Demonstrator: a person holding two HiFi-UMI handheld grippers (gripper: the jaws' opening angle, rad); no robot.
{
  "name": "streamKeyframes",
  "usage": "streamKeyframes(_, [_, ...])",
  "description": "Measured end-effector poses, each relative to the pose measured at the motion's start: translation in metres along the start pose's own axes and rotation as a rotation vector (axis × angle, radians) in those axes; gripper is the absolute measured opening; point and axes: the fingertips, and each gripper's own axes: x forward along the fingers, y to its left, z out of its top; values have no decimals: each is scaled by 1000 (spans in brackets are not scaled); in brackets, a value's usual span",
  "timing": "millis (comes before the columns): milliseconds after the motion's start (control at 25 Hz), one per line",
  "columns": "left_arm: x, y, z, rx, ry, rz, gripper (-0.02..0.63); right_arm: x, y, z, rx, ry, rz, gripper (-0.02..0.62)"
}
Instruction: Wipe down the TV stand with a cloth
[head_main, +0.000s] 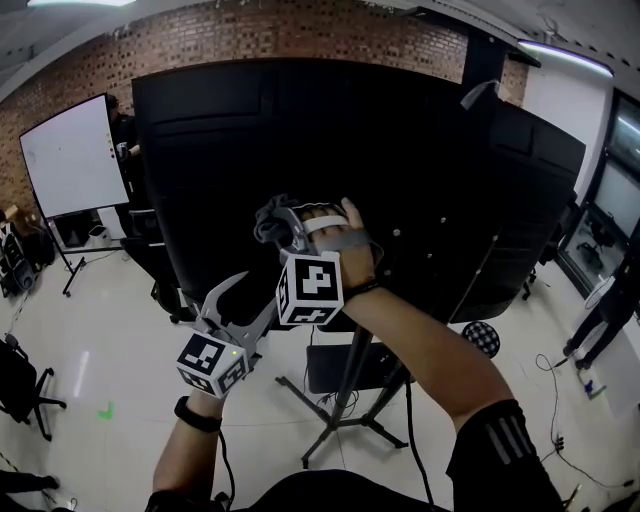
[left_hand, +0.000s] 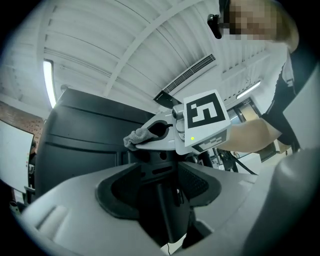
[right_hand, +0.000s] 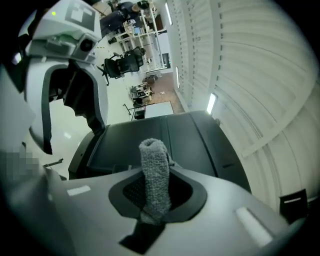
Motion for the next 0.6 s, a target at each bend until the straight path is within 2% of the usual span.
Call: streamKeyframes(600, [35,-35,-6,-45,-40,-149,255,-39,-7,-85,-131,332,3,48])
